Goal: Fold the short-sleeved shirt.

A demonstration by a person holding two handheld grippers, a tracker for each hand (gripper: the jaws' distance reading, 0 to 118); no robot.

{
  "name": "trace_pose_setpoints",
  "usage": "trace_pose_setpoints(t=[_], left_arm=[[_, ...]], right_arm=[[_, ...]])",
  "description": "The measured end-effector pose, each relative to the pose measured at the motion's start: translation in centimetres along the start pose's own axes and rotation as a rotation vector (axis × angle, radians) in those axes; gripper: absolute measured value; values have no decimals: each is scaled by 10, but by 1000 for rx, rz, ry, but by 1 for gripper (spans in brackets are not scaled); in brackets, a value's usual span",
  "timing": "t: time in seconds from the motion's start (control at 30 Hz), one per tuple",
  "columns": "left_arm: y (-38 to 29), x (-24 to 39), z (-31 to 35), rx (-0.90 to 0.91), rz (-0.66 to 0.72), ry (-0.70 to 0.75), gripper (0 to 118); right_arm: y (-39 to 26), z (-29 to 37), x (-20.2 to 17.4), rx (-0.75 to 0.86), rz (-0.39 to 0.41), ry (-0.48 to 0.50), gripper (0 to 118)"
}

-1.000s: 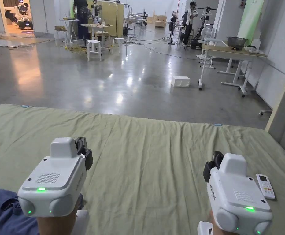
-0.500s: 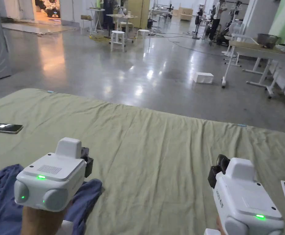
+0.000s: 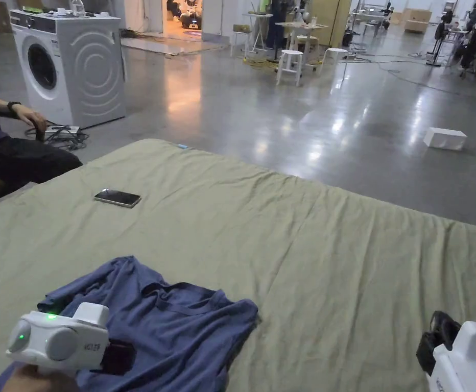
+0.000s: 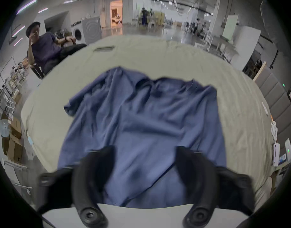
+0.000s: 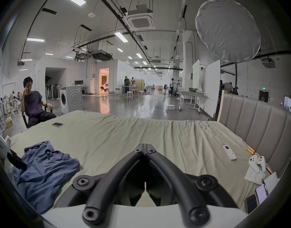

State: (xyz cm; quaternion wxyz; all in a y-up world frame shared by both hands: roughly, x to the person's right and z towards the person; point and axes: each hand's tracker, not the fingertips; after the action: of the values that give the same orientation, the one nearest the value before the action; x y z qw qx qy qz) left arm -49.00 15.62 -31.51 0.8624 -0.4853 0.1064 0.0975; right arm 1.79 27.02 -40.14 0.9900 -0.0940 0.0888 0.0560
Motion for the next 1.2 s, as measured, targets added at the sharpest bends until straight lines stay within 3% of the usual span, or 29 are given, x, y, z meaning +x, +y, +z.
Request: trace_pose_setpoints(t=[0.1, 0.13, 0.3, 0.43, 0.47, 0.57, 0.67, 0.87, 0.97, 1.2], left_arm=[[-8, -8, -28, -11, -9, -40, 108], [-10, -7, -38, -14, -7, -42, 108], [-23, 11, -68, -10, -94, 61, 109], [-20, 16, -66, -37, -39, 91, 102], [-23, 25, -59, -35, -43, 92, 97], [-25, 37, -52, -8, -151, 66, 64], [-29, 43, -49, 32, -156, 93, 10], [-37, 44, -46, 74, -138, 90, 7], [-35, 41, -27, 227, -43, 36, 7], [2, 60, 24, 428, -47, -8, 7]], right_arm=[[-11, -4, -7, -38, -31, 37, 0], [-21, -5, -5, -105, 15, -4, 0], [-28, -6, -2, -42, 12, 29, 0], [-31, 0, 2, -54, 22, 37, 0], [-32, 1, 3, -56, 27, 39, 0], [-32, 3, 3, -61, 37, 38, 0], [-34, 4, 3, -65, 39, 37, 0], [-35, 9, 3, -64, 44, 34, 0], [-34, 11, 4, -59, 38, 31, 0], [-32, 17, 10, -40, 10, 15, 0]])
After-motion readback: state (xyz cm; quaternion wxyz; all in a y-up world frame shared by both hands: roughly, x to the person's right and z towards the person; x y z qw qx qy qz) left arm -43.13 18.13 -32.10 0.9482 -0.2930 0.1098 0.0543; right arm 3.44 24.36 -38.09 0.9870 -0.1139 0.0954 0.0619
